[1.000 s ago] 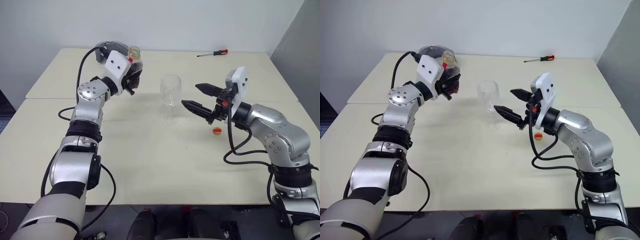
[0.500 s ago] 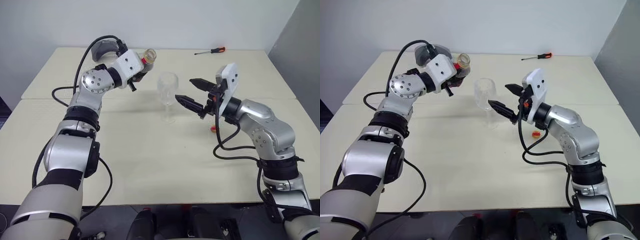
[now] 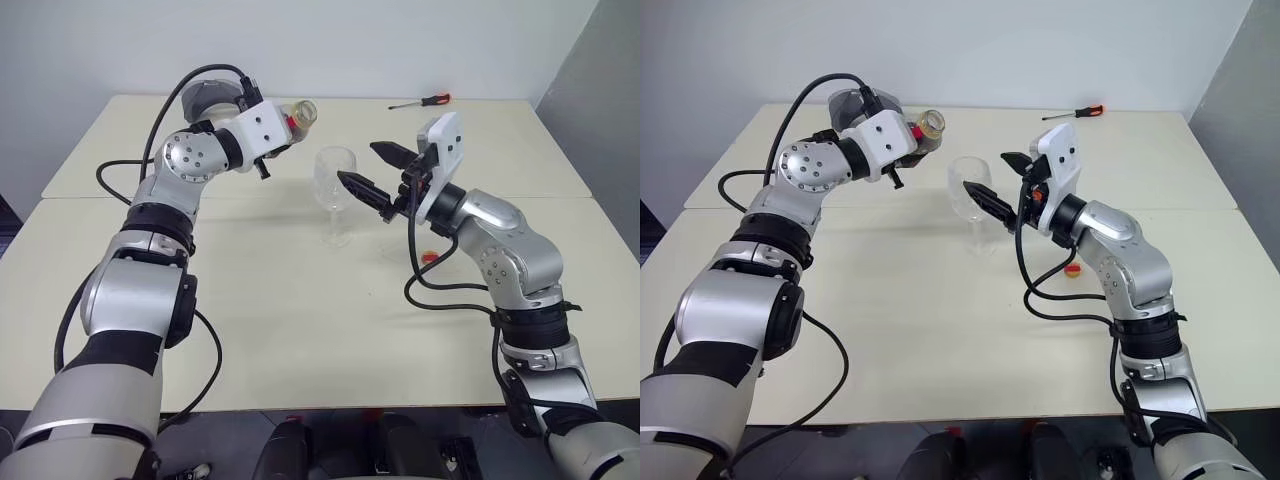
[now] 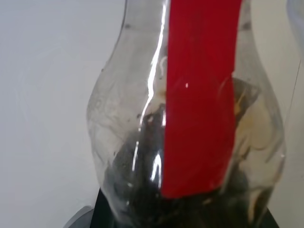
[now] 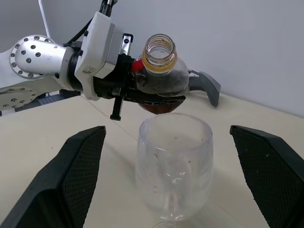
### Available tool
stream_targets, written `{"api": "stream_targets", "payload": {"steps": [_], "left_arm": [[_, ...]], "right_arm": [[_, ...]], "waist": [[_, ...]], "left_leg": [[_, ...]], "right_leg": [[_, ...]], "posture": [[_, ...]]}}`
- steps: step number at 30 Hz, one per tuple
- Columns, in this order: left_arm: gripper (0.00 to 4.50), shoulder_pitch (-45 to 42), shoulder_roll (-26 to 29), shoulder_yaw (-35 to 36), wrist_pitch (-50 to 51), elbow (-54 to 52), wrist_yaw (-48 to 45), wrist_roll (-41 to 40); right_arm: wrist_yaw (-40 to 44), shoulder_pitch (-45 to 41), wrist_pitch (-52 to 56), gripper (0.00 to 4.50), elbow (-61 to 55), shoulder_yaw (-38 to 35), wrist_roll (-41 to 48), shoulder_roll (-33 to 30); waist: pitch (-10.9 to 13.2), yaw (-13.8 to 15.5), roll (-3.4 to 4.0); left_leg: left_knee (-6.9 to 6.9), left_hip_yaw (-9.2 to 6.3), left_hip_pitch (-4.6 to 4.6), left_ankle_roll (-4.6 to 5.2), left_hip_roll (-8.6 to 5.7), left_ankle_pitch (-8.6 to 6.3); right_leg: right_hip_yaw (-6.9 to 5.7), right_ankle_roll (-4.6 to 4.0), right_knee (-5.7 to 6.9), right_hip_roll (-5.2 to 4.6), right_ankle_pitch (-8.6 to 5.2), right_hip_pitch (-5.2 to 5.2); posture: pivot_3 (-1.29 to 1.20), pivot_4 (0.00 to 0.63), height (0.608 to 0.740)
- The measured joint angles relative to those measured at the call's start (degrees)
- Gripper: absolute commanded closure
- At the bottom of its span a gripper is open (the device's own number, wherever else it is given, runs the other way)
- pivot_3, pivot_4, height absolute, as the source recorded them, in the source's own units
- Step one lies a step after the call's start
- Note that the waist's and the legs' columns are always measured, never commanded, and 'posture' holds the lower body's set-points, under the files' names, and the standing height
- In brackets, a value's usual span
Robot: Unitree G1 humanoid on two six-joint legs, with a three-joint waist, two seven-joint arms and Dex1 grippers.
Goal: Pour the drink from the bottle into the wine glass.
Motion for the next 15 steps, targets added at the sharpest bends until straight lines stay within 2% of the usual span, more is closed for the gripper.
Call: {"api": "stream_targets", "payload": {"steps": [15], "left_arm": [[3.55, -2.01, 1.33, -3.36, -3.06, 1.85, 3.55, 5.48]], "right_arm": [[-0.21, -0.11, -1.99, 0.0, 0.69, 0.03, -3.09, 2.03]], "waist": [[0.0, -0.02, 0.0]], "left_leg": [[0.07, 0.03, 0.0, -0.04, -0.01, 0.02]], "right_leg": [[0.01, 0.0, 0.29, 0.0, 0.0, -0.12]], "posture": [[0.0, 0.15, 0.74]]}}
